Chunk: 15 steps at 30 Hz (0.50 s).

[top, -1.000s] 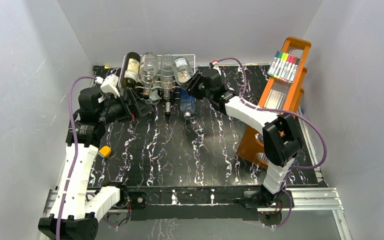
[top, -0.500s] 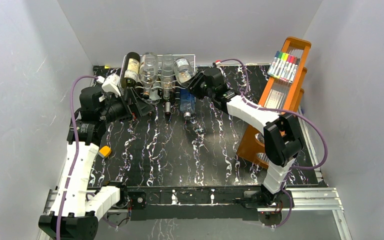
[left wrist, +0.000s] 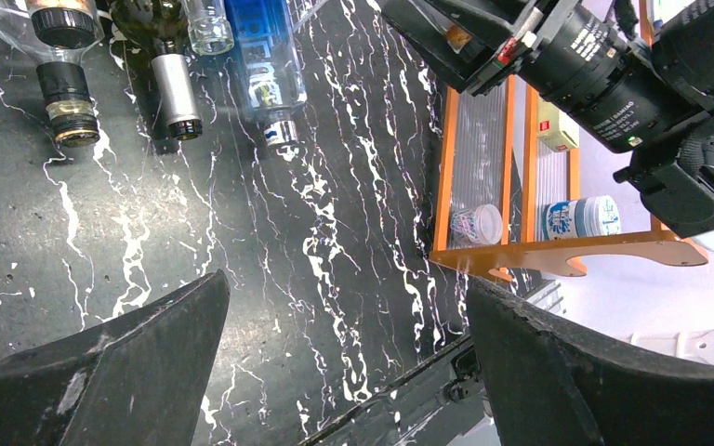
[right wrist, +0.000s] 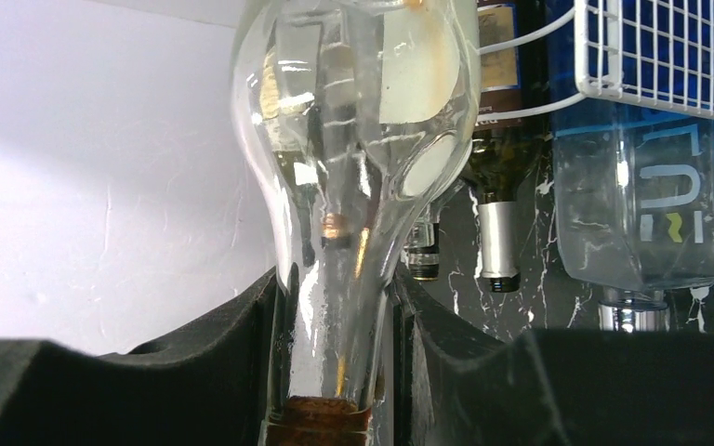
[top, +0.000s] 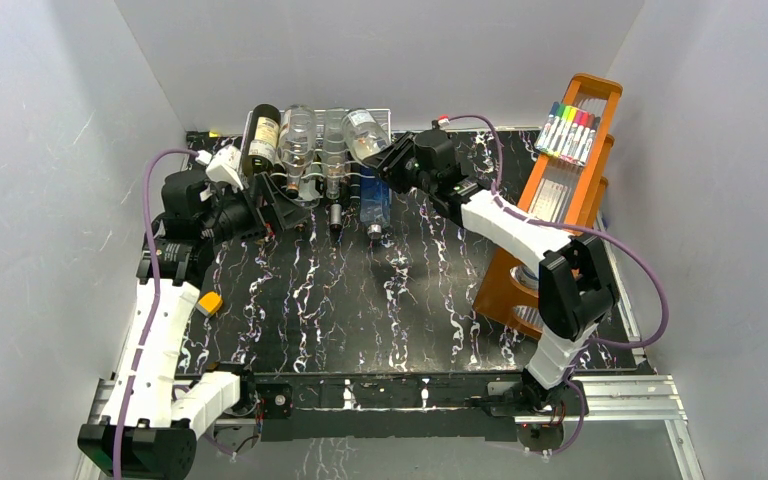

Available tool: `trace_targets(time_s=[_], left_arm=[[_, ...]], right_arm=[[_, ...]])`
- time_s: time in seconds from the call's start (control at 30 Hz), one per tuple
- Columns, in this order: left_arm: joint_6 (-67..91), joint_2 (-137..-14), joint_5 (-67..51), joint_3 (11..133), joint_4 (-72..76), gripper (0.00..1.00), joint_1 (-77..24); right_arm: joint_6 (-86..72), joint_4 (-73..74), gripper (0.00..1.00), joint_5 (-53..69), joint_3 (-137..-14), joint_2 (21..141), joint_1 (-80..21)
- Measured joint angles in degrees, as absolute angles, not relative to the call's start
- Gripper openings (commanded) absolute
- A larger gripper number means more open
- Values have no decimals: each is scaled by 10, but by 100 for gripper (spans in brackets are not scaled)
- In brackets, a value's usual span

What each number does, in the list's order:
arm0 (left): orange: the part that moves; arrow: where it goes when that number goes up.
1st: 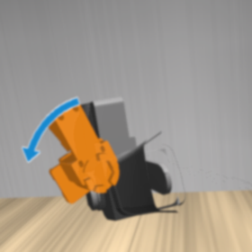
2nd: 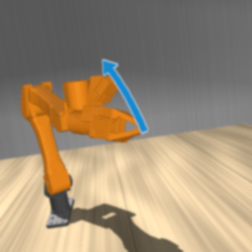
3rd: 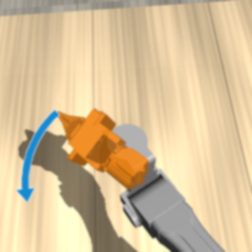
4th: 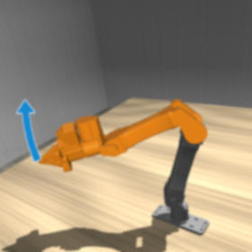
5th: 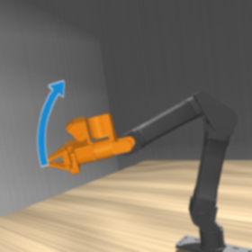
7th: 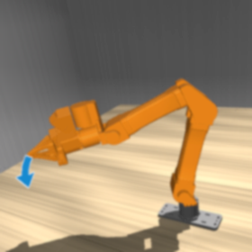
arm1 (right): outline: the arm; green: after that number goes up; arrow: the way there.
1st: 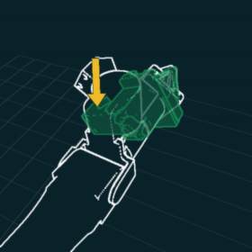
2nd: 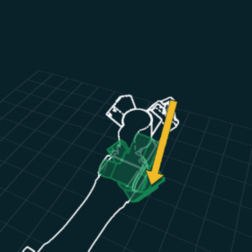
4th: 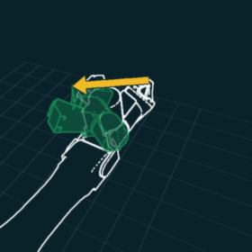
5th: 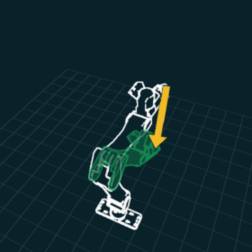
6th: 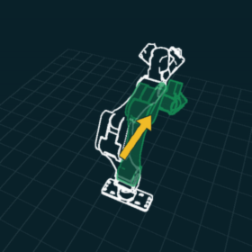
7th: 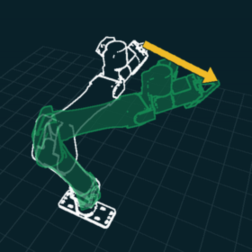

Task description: Take the wine bottle off the wine rack

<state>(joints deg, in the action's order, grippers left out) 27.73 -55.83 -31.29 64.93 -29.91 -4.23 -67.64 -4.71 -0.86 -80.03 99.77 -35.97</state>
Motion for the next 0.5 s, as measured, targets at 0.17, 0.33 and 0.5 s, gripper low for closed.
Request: trace_targets(time_s=[0.17, 0.33, 0.5], left_arm=[[279, -562, -319, 645, -293, 98, -42], [278, -571, -324, 644, -286, 98, -42], [274, -578, -328, 643, -276, 98, -42]], right_arm=[[-685, -46, 0, 0, -800, 982, -356], [-689, -30, 0, 12, -800, 963, -348], [-691, 5, 0, 30, -800, 939, -337]])
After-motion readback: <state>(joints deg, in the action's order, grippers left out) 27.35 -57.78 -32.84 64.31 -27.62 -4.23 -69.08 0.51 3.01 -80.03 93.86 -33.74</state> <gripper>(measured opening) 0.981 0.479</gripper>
